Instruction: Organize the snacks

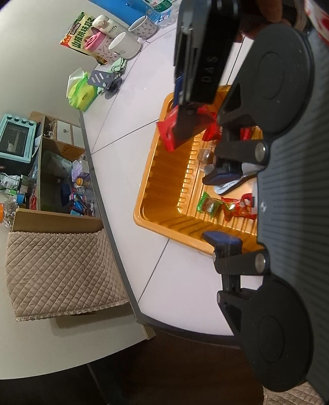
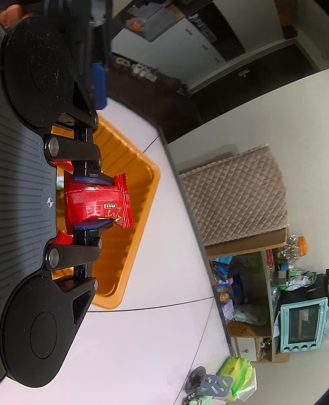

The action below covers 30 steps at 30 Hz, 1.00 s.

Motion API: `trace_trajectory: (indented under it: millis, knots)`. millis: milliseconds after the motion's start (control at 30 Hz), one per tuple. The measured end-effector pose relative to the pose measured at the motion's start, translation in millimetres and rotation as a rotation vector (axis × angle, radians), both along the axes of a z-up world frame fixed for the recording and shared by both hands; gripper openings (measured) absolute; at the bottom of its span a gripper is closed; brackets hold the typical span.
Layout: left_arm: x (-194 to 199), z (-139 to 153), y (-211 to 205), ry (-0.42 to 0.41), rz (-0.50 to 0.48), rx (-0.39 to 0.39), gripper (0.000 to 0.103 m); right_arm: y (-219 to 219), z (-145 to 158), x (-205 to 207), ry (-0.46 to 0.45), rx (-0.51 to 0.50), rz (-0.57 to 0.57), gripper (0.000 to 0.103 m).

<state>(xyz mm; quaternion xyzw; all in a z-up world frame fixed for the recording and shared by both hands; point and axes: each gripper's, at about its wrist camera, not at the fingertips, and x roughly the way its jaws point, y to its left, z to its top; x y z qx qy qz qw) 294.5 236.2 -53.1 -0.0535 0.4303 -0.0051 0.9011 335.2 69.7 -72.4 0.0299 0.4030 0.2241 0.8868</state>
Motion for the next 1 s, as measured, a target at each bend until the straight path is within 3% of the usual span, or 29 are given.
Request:
trace_trajectory:
  millis: [100,167,400,500,1000]
  knots:
    - [-9.0,5.8,0.8,-0.007,0.009,0.001,0.042,2.5,7.8,-3.5,-0.008,0.016,0.012,0.042]
    - [-15.4,9.8,1.7,-0.011,0.018,0.001,0.042,3.3,13.5,-9.3,-0.033,0.011,0.010,0.060]
    - [-40.3,26.5,2.9,-0.035,0.042,0.000,0.046,-2.2,28.9,-30.8,-0.028,0.019,-0.001,0.065]
    - [-52.6,33.9,2.5,-0.044,0.048,-0.003,0.048,-9.9,34.5,-44.8,-0.016,0.019,-0.015,0.078]
    - [-128.8,50.4,-23.7,-0.045,0.079,-0.014,0.061,-49.4,53.0,-130.9,0.005,-0.014,-0.055,0.085]
